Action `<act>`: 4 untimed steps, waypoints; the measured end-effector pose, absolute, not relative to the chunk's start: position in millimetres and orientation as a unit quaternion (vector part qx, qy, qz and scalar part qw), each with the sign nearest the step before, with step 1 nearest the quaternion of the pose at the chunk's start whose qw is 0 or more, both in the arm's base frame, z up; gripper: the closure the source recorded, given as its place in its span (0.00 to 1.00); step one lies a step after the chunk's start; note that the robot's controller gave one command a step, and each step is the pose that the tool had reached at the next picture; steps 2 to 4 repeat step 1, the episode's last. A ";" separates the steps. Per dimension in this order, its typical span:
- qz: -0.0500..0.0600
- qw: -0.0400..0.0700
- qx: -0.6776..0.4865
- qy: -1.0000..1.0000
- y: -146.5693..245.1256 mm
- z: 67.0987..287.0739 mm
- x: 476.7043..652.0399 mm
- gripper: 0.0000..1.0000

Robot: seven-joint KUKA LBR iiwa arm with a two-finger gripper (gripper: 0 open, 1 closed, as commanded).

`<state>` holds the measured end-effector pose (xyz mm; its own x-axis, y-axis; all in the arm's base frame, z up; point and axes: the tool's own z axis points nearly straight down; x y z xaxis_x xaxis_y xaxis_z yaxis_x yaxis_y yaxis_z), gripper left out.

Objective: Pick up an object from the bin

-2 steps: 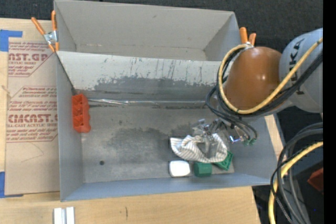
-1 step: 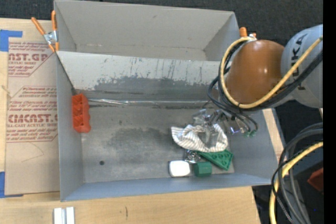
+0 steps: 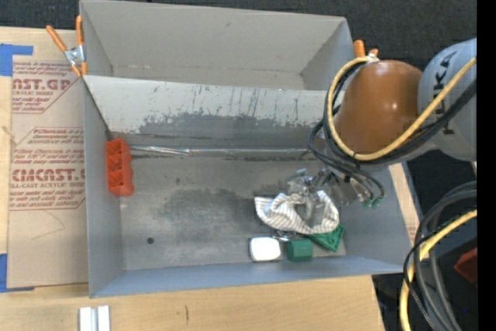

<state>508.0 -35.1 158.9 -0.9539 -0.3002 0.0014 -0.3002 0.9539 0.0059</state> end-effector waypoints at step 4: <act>0.000 -0.008 0.155 -0.988 -40.1 223.8 510.8 1.00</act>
Offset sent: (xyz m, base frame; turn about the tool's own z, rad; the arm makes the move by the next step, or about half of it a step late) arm -0.0159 -0.0114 0.1138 -0.0225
